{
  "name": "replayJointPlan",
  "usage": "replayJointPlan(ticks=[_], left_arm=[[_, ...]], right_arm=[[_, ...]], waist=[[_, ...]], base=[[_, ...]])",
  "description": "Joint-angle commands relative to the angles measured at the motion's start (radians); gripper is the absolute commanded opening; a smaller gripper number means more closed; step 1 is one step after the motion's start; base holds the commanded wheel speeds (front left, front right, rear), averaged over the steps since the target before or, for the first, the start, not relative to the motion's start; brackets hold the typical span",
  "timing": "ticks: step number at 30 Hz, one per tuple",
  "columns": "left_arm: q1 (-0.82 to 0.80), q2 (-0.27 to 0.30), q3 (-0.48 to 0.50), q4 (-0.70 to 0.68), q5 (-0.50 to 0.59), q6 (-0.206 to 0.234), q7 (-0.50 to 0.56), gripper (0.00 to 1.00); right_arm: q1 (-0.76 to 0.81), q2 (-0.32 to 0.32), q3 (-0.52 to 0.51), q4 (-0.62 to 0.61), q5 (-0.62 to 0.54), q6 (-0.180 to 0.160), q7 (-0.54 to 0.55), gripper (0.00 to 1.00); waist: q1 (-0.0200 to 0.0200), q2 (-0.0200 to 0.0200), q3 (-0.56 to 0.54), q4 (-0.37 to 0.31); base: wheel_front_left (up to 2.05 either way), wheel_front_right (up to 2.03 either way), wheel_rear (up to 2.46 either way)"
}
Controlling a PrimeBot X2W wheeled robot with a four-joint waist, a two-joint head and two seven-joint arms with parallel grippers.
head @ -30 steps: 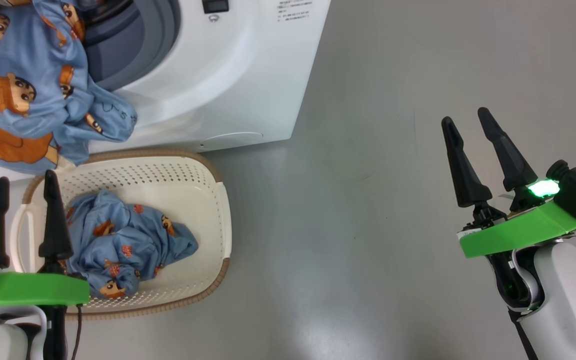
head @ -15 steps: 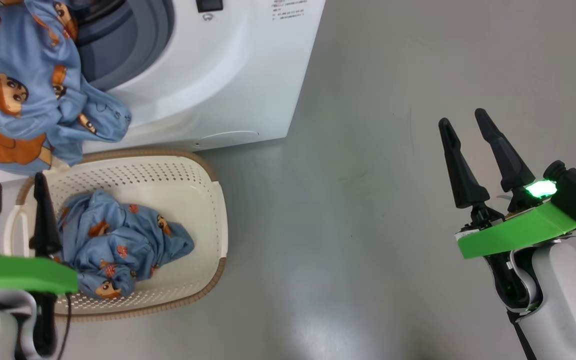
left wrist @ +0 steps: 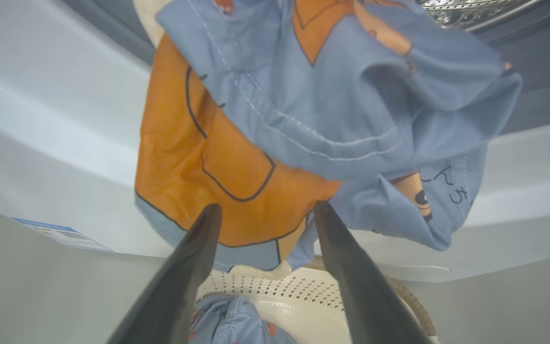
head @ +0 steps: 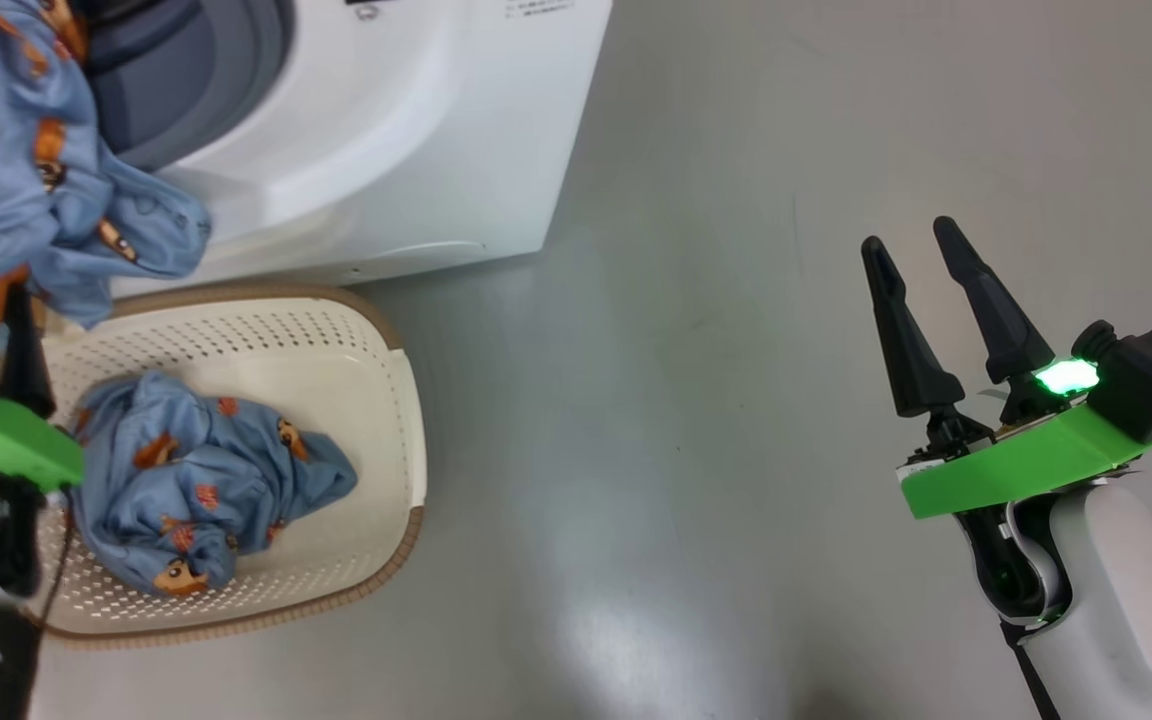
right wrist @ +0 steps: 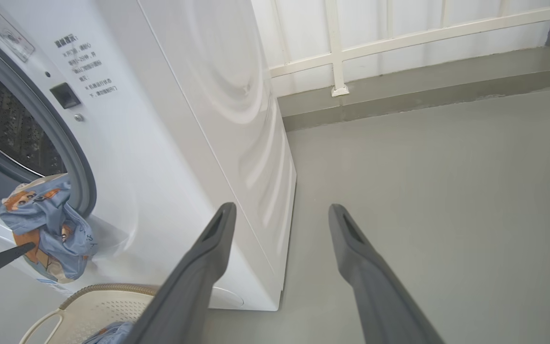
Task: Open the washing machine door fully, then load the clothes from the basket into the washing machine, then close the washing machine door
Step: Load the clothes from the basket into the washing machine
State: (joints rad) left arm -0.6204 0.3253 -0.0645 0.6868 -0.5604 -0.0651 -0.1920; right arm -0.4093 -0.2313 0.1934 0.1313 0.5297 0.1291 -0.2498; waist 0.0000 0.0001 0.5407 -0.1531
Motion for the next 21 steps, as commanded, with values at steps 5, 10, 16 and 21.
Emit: replayJointPlan(ticks=[5, 10, 16, 21], left_arm=[[-0.122, 0.065, -0.002, 0.14, 0.012, -0.024, 0.0, 1.0], [-0.187, 0.068, -0.013, 0.217, 0.02, -0.03, -0.019, 1.0], [-0.256, 0.075, -0.017, 0.262, 0.048, -0.034, -0.062, 1.0], [-0.281, 0.083, -0.003, 0.262, 0.068, -0.038, -0.069, 1.0]], right_arm=[[-0.002, 0.007, 0.018, -0.028, -0.008, 0.002, -0.012, 1.0], [-0.009, 0.011, 0.014, -0.028, -0.007, 0.002, -0.012, 1.0], [-0.01, 0.014, 0.007, -0.033, -0.012, 0.002, -0.012, 1.0], [-0.013, 0.015, 0.003, -0.034, -0.018, 0.002, -0.012, 1.0]], waist=[[0.0, -0.0001, 0.043, -0.024], [0.0, -0.0001, 0.062, -0.034], [0.0, -0.0001, 0.085, -0.044], [0.0, -0.0001, 0.092, -0.047]], base=[[0.0, 0.0, 0.0], [0.0, 0.0, 0.0], [0.0, 0.0, 0.0], [0.0, 0.0, 0.0]])
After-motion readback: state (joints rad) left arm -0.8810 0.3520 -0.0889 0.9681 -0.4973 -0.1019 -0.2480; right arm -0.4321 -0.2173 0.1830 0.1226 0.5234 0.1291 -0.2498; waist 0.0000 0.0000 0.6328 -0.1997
